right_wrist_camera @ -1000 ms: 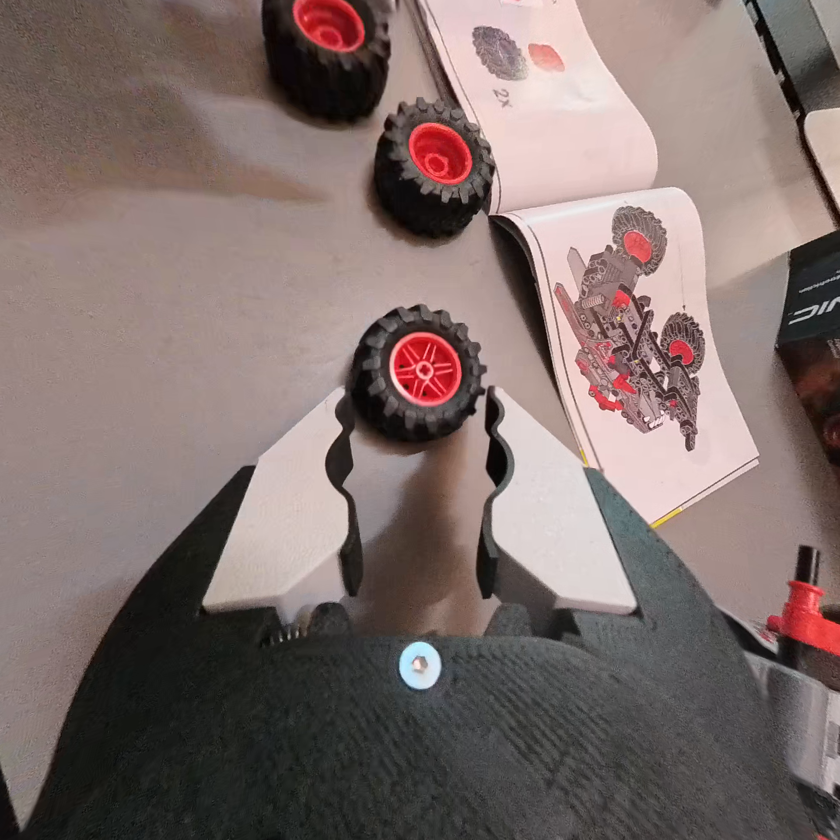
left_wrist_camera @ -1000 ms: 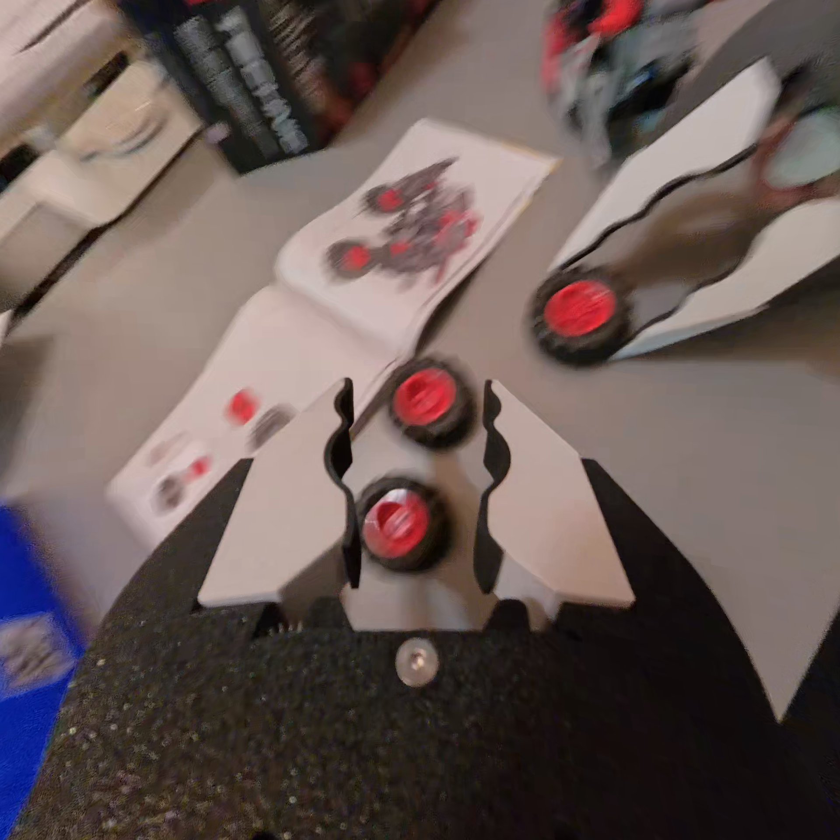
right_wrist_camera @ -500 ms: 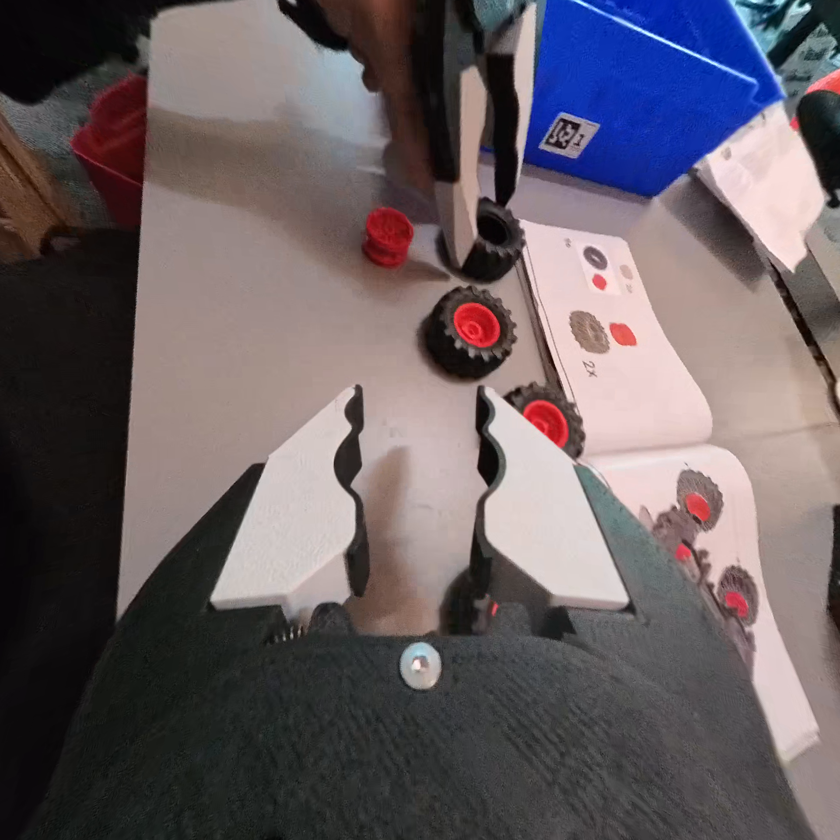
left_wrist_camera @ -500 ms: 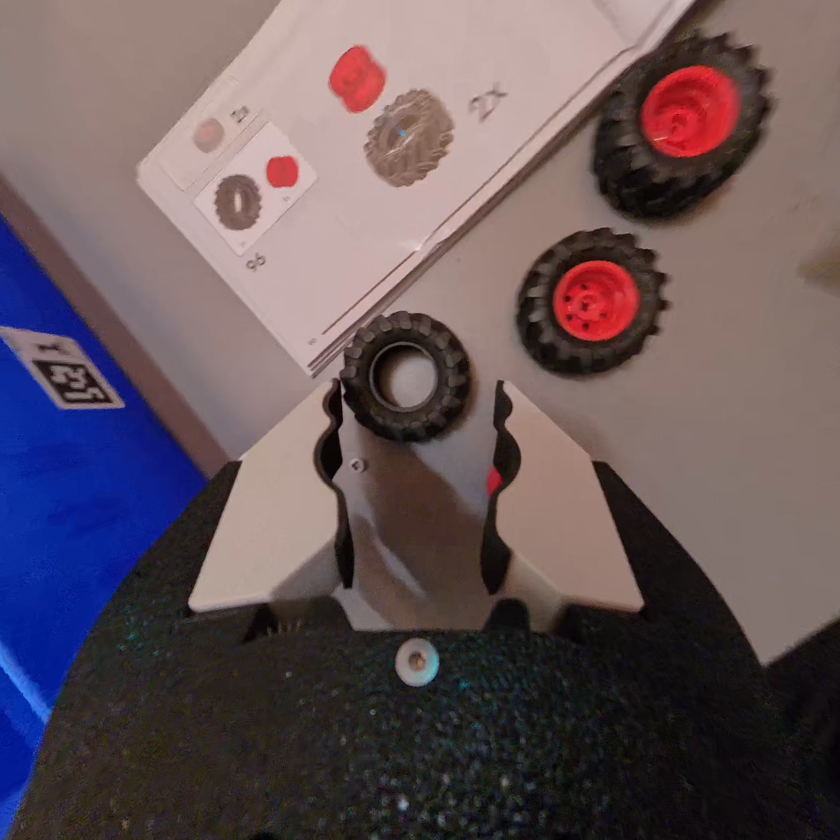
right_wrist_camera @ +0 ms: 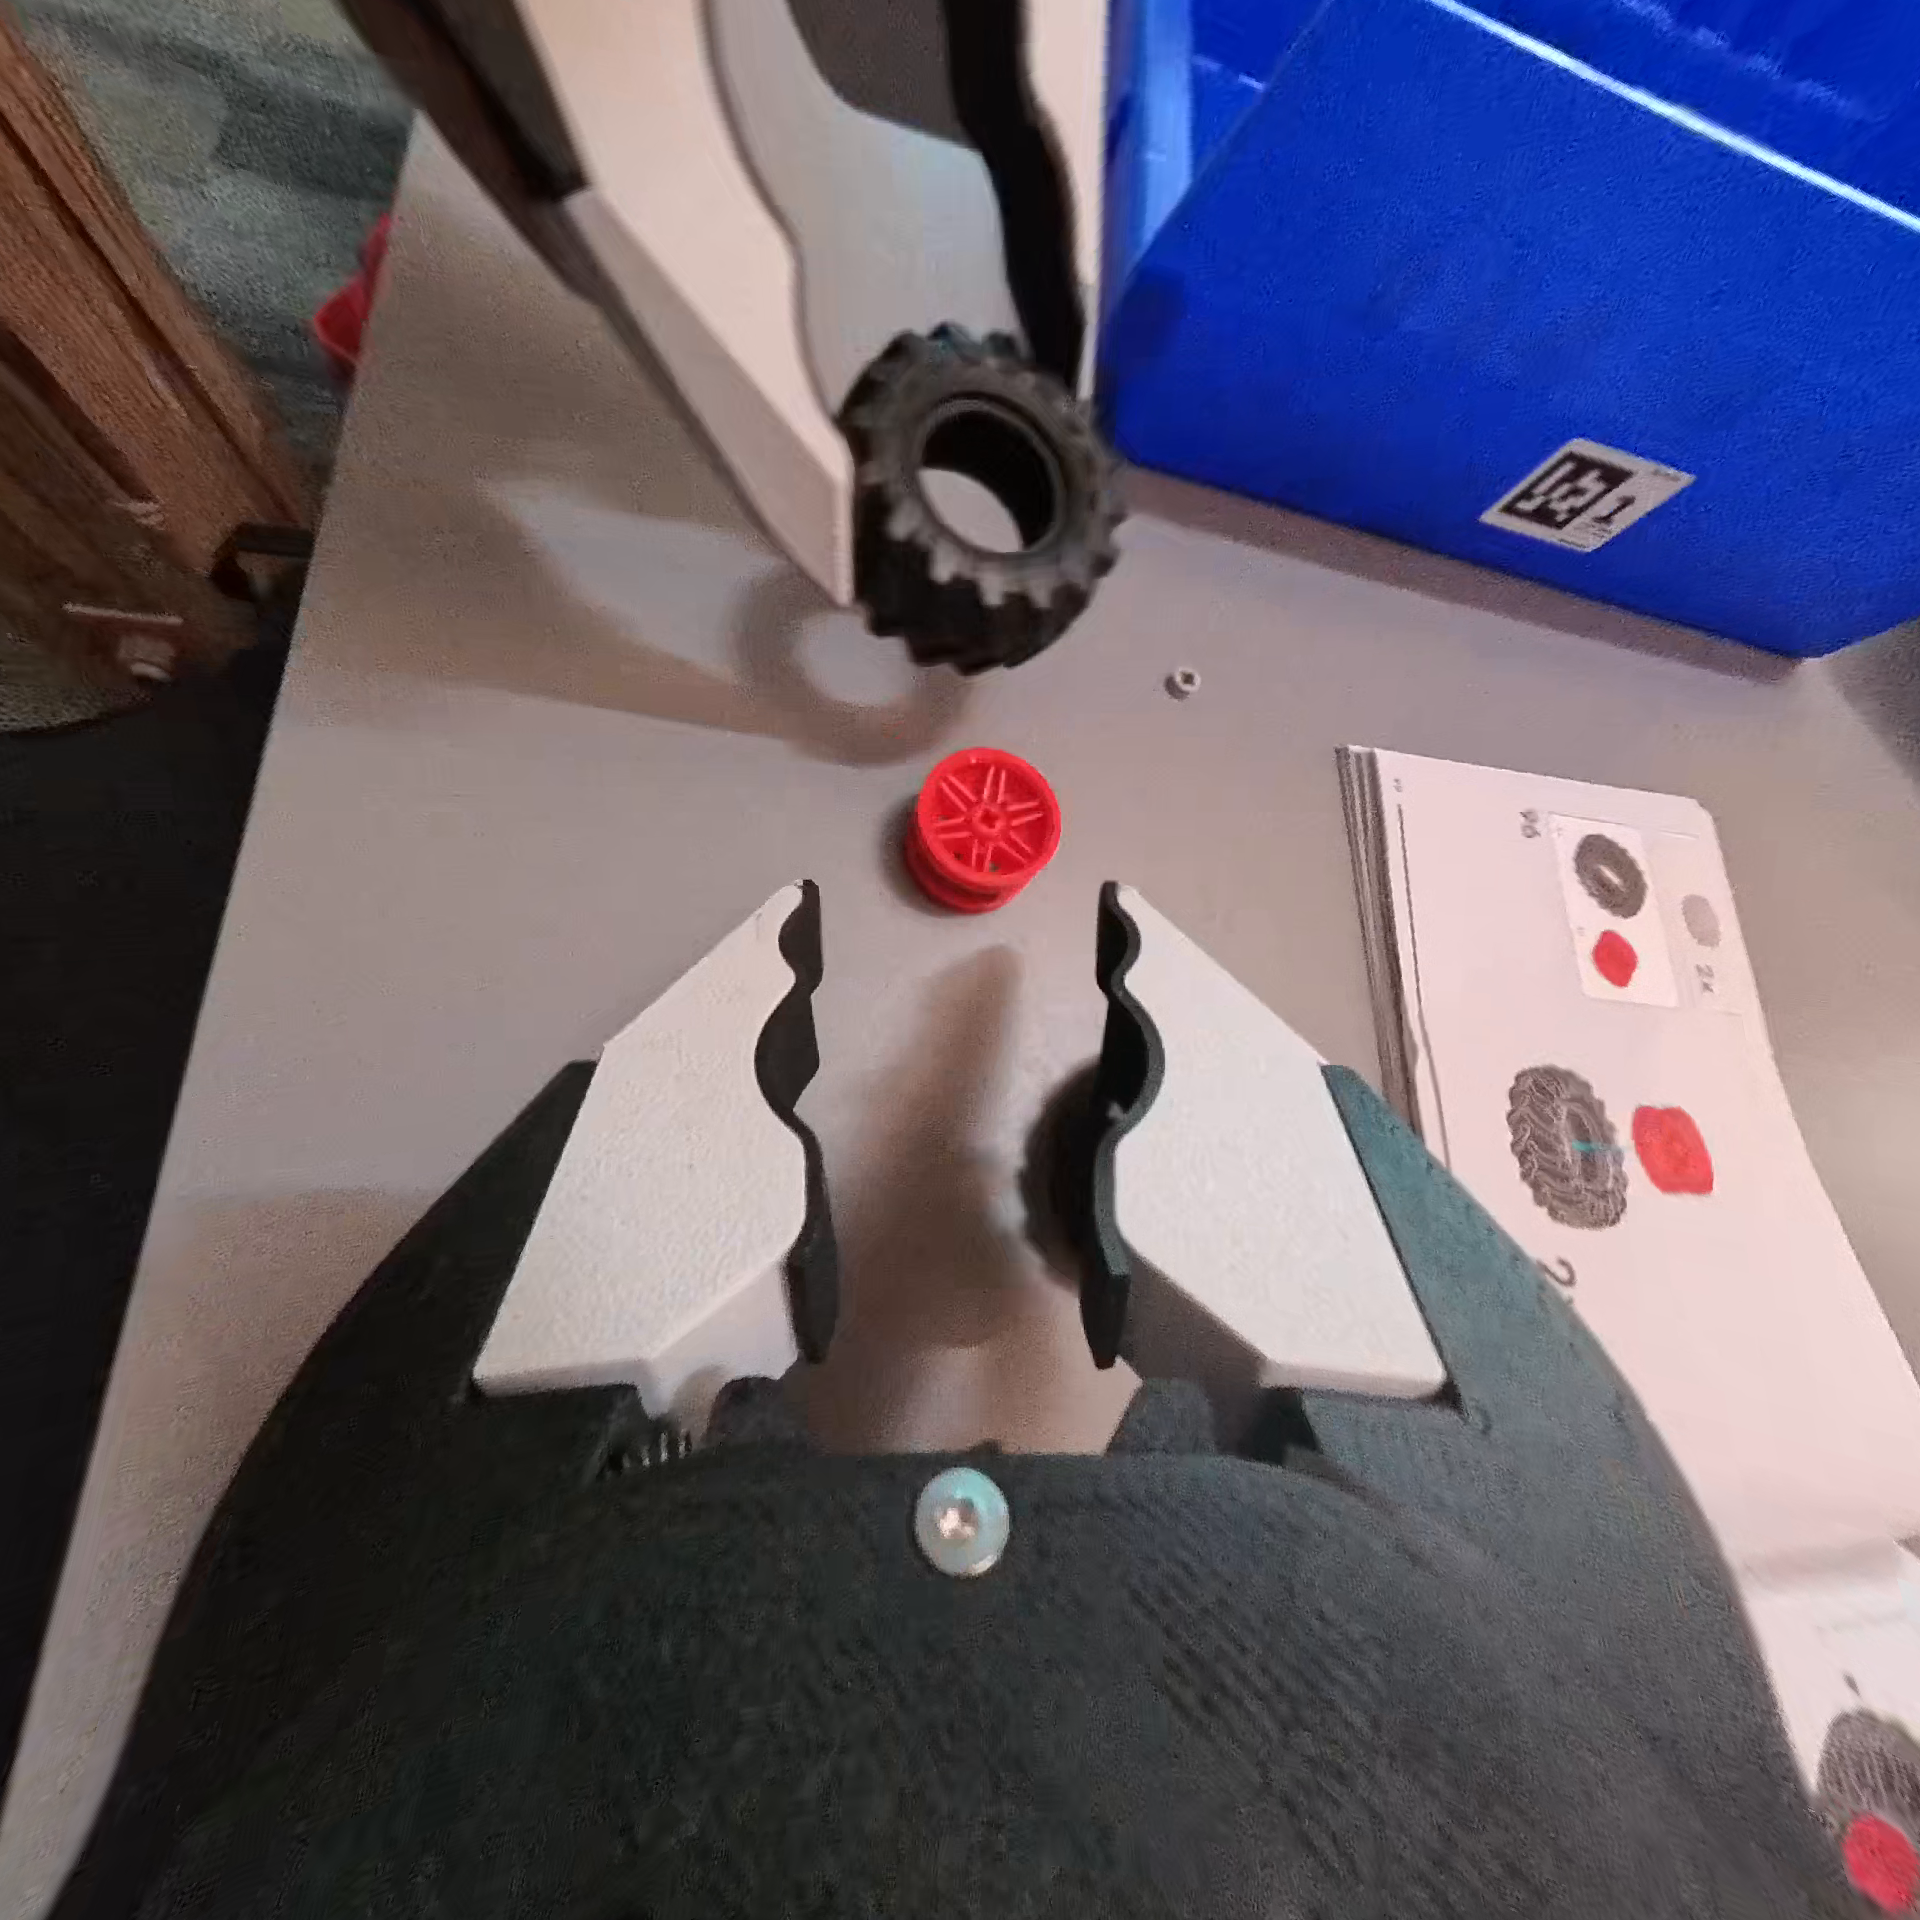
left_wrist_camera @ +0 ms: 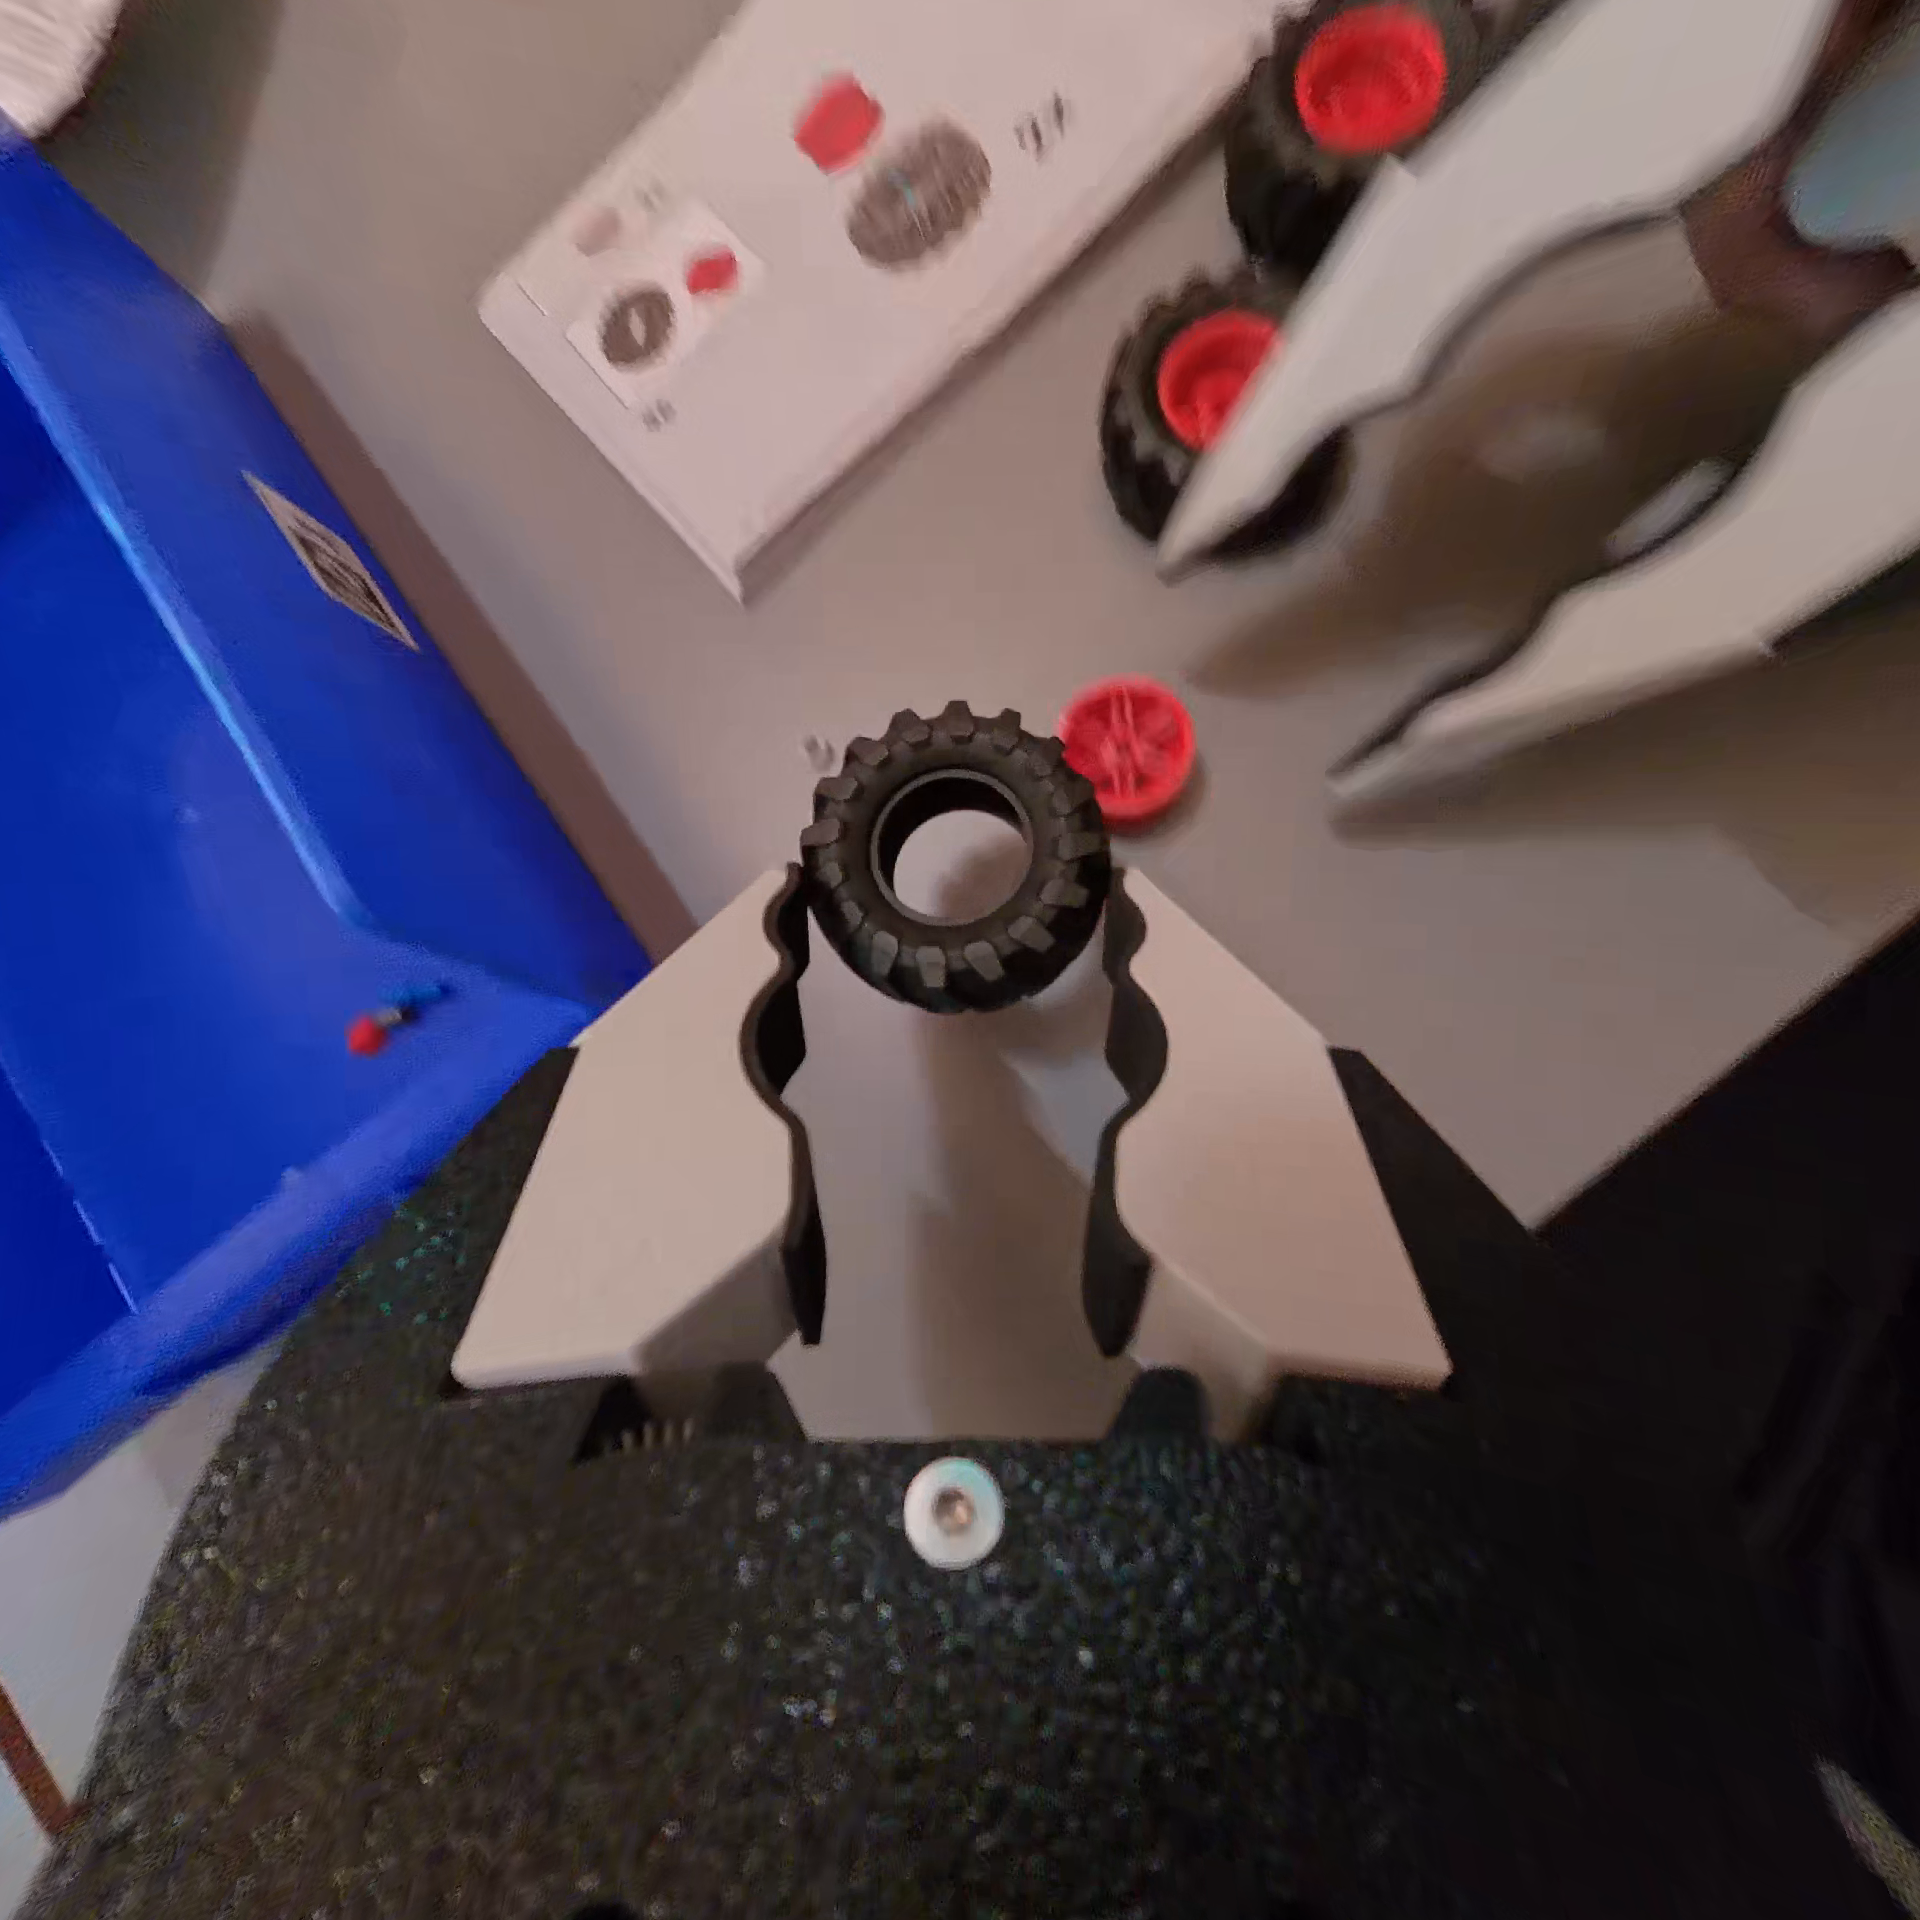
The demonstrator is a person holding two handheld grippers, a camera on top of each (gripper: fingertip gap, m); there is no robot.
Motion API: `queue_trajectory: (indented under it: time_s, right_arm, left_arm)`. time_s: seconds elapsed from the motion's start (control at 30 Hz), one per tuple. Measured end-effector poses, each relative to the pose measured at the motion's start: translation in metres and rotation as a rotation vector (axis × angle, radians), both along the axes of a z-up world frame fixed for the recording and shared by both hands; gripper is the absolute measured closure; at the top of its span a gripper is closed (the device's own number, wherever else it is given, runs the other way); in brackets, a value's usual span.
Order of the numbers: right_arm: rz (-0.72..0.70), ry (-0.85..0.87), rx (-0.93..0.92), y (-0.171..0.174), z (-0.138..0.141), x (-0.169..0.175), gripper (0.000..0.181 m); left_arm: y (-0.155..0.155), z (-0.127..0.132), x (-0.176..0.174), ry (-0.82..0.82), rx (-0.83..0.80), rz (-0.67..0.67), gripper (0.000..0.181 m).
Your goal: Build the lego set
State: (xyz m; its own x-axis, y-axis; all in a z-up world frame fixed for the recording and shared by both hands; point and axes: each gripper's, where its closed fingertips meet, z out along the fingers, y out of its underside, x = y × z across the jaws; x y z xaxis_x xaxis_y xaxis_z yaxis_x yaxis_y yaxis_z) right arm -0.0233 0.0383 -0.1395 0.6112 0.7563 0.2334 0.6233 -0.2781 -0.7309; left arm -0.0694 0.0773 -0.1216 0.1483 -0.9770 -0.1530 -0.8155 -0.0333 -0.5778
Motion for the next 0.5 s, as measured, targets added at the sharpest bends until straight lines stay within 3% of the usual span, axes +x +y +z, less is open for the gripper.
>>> queue_trajectory:
  time_s: [0.17,0.23,0.33,0.5]
  right_arm:
    - [0.037,-0.048,-0.019,0.017,-0.012,-0.014,0.125]
    - [0.036,-0.095,-0.043,0.020,-0.018,-0.013,0.127]
    - [0.059,-0.171,-0.008,0.023,-0.019,-0.009,0.148]
    - [0.067,-0.142,-0.050,0.010,-0.018,-0.008,0.148]
  left_arm:
    - [-0.037,-0.028,-0.026,0.066,-0.054,-0.123,0.127]
    - [-0.040,-0.032,-0.026,0.057,-0.024,-0.155,0.127]
    - [-0.048,-0.032,-0.019,0.009,-0.007,-0.217,0.127]
    - [-0.071,-0.038,0.001,-0.066,-0.026,-0.321,0.126]
